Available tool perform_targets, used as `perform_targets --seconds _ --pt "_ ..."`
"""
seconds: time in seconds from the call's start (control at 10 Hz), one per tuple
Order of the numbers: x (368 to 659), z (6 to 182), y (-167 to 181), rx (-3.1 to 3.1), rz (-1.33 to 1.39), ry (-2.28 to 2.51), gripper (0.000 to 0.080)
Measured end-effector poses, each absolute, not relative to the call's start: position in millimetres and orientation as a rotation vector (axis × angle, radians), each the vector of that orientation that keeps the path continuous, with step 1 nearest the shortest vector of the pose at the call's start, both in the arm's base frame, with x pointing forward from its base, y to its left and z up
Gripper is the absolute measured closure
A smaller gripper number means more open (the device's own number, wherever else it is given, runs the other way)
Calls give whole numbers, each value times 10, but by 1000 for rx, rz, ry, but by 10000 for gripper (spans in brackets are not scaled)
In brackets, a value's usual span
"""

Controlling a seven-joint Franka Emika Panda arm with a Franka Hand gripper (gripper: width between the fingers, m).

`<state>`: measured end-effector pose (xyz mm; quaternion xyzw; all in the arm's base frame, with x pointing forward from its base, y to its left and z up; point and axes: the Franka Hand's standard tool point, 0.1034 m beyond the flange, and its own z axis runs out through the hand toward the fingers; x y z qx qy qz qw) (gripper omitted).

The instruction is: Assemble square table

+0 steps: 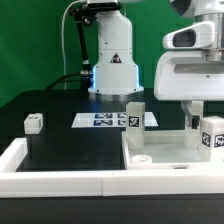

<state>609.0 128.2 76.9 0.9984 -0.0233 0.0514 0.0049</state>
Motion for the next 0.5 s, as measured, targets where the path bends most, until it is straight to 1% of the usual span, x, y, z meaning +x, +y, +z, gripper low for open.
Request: perform_targets --seconds 0.3,0.5 --pt "6100 769 1238 3113 159 161 150" --pt "6118 777 1180 3076 157 405 150"
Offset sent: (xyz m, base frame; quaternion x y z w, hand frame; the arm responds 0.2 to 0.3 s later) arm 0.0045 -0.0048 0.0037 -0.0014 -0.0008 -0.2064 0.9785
